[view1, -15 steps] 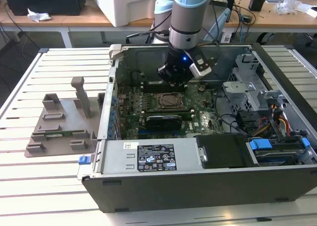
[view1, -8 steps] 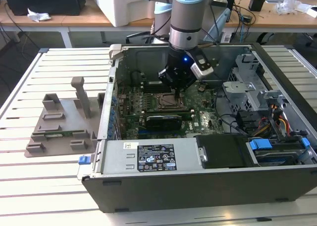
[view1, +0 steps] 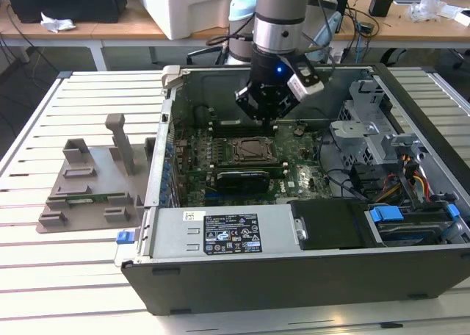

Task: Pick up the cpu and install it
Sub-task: 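Install the first cpu locking lever, then install the second cpu locking lever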

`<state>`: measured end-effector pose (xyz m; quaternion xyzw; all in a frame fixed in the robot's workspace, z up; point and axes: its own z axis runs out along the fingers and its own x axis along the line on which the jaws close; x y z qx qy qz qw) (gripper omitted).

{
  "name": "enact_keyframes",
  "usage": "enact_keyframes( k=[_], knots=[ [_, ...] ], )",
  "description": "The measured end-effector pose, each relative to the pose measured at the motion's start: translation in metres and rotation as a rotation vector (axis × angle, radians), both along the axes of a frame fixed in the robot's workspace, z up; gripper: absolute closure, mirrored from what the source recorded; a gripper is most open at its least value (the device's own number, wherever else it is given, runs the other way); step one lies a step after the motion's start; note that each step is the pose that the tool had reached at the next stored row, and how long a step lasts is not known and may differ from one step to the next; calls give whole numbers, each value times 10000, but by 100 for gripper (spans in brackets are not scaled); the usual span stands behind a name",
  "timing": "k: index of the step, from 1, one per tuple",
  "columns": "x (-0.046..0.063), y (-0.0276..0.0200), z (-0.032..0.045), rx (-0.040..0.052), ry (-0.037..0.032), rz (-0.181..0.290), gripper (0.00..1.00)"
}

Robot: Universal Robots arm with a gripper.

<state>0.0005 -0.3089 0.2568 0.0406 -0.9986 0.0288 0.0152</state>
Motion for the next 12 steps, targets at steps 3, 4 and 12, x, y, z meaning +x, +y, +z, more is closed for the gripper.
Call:
enact_keyframes(
  k=[3, 4, 12],
  knots=[
    [0, 0, 42, 0, 0, 1, 89],
    [0, 0, 42, 1, 0, 1, 89],
    [0, -5, 47, 4, 1, 0, 89]
  ],
)
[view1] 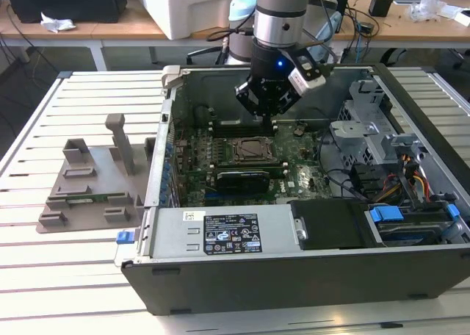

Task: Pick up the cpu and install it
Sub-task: 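Install the second cpu locking lever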

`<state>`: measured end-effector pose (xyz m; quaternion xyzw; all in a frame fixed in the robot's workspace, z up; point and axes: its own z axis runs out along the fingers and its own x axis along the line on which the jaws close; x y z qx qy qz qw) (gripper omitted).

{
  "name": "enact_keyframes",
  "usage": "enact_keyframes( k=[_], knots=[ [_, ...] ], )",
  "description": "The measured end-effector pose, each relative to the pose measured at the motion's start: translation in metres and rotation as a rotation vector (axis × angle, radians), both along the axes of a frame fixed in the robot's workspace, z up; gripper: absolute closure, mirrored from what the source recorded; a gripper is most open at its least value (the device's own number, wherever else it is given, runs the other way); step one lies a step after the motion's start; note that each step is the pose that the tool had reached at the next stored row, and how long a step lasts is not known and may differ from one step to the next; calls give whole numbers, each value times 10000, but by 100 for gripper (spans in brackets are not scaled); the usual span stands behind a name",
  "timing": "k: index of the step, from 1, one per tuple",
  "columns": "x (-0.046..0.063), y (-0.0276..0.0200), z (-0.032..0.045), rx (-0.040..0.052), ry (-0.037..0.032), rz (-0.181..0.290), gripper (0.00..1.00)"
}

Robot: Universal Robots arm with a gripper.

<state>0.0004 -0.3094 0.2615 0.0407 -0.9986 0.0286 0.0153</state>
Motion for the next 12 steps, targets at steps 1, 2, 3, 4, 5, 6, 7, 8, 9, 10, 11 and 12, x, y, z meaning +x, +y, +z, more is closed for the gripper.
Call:
enact_keyframes(
  k=[1, 2, 3, 4, 5, 6, 7, 8, 9, 10, 11, 12],
  knots=[
    [-3, -44, -3, 62, -1, -1, 89],
    [-9, -124, -5, 125, -1, 0, 89],
    [-12, -188, -8, 162, -2, 0, 89],
    [-15, -234, -10, 188, -1, 0, 89],
    [-18, -302, -14, 239, -1, -1, 89],
    [-20, -351, -17, 287, -2, 0, 89],
    [-21, -383, -19, 332, -1, 1, 89],
    [-24, -432, -23, 439, -1, 1, 89],
    [-26, -463, -27, 520, -2, 0, 89],
    [-27, -491, -30, 594, -1, 0, 89],
    [-31, -550, -38, 765, -2, -1, 89],
    [-39, -594, -41, 1016, -1, 0, 89]
  ],
)
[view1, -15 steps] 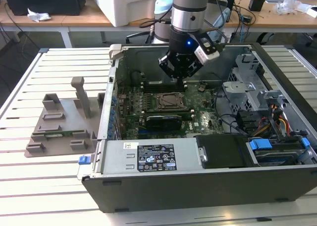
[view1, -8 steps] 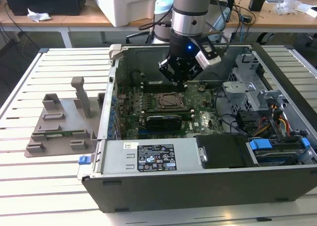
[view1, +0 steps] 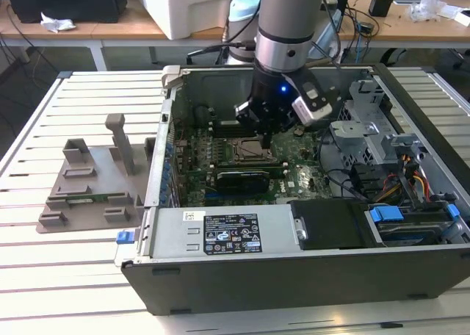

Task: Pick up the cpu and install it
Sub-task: 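Install the second cpu locking lever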

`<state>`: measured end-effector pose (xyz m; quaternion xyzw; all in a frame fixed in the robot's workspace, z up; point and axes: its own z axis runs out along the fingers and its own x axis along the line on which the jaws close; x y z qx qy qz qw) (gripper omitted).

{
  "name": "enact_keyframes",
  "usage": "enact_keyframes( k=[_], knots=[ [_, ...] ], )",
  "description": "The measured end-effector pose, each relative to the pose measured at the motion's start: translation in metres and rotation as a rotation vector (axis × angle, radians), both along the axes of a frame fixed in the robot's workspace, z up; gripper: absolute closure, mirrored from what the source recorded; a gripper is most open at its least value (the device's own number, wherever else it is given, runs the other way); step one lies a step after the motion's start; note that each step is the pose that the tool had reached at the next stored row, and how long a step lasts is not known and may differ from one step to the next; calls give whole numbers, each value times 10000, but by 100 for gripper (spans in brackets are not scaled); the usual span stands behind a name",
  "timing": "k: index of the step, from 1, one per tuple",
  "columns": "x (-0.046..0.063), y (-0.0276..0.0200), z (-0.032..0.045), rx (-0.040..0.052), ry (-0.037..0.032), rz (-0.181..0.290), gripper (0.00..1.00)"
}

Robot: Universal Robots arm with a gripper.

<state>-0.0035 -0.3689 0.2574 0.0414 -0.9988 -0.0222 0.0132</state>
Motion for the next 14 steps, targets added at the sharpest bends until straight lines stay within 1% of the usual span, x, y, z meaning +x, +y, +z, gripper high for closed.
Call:
enact_keyframes(
  k=[1, 2, 4, 6, 7, 9, 10, 12, 14],
  knots=[
    [-22, -37, -6, 243, -1, -2, 89],
    [-83, -61, -19, 327, 0, 1, 89],
    [-176, -74, -52, 343, -1, 0, 89],
    [-329, -74, -115, 341, -1, 1, 89],
    [-439, -74, -159, 340, 0, 1, 89],
    [-535, -74, -207, 341, -1, 0, 89],
    [-572, -74, -241, 340, 1, 10, 89],
    [-585, -75, -311, 340, 2, 40, 89],
    [-587, -75, -347, 340, 2, 67, 89]
  ],
)
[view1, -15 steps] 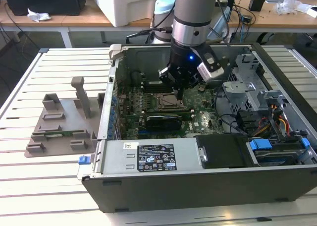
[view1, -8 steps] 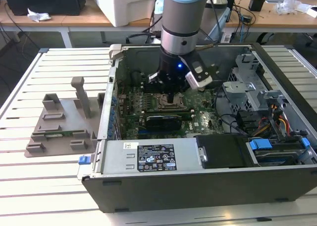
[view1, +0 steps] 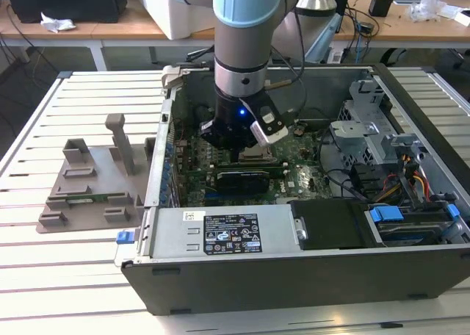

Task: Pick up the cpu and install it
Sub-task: 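Install the second cpu locking lever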

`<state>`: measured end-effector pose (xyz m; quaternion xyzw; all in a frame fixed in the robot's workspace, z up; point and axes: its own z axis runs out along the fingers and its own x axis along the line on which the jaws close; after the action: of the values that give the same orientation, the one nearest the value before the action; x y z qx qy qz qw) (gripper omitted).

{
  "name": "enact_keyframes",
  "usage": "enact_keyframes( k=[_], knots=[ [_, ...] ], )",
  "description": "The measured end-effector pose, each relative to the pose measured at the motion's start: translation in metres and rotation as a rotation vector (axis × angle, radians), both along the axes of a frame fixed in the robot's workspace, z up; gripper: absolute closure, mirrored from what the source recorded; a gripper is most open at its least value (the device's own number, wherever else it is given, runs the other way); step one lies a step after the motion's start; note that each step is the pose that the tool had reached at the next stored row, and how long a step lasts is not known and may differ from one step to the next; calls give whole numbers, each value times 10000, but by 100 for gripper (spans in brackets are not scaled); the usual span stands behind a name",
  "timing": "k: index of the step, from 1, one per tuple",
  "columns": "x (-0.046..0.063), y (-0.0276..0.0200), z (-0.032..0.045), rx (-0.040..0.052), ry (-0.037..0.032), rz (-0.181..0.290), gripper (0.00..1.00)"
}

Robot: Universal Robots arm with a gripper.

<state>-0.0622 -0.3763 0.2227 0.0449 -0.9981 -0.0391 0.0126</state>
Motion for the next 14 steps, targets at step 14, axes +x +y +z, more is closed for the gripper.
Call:
enact_keyframes(
  k=[14],
  knots=[
    [-45, 55, -179, 271, 0, 165, 89]
  ],
)
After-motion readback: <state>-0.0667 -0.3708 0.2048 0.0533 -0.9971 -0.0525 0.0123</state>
